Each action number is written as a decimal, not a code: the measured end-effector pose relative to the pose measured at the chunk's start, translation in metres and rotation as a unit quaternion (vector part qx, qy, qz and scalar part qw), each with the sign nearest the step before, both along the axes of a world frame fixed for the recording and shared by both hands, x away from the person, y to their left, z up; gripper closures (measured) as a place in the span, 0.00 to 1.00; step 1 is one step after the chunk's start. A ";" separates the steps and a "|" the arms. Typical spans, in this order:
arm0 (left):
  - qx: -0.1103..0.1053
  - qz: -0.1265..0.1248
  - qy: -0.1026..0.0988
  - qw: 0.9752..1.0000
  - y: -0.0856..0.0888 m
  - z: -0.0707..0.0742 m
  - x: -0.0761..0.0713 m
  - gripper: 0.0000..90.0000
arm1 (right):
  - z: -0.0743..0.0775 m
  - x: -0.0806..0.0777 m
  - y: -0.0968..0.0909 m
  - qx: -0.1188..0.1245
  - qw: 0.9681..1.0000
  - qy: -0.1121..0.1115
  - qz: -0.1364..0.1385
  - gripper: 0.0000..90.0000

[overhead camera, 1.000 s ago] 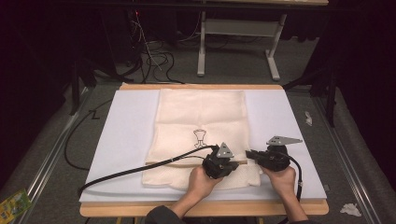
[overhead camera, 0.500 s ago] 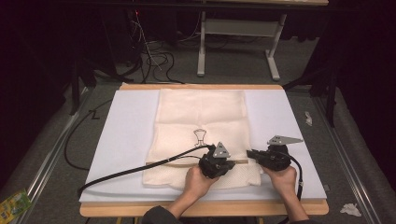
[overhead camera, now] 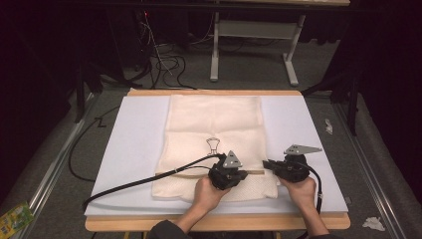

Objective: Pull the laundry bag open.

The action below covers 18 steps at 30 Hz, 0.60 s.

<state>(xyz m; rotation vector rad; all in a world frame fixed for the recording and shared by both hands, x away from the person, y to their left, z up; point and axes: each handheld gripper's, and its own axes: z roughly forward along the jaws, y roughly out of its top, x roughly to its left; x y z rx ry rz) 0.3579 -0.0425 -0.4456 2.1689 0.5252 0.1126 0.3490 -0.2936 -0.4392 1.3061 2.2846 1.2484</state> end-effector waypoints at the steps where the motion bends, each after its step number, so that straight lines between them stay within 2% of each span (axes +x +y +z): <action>1: -0.001 0.000 0.000 1.000 0.001 0.000 0.000 0.97 | 0.000 0.000 0.000 -0.002 1.000 -0.002 0.000 0.98; 5: 0.000 0.003 0.003 1.000 0.004 0.001 0.000 0.97 | -0.001 0.000 0.001 -0.003 1.000 0.003 -0.002 0.98; 12: -0.003 0.003 -0.003 1.000 0.007 0.003 0.000 0.97 | -0.002 0.000 0.002 -0.010 1.000 0.002 0.004 0.98; 15: -0.007 0.004 0.002 1.000 0.009 0.003 0.000 0.97 | -0.002 0.000 0.003 -0.015 1.000 0.005 0.004 0.98; 18: -0.004 0.003 -0.003 1.000 0.010 0.004 0.000 0.97 | -0.002 0.000 0.004 -0.017 1.000 0.003 0.004 0.98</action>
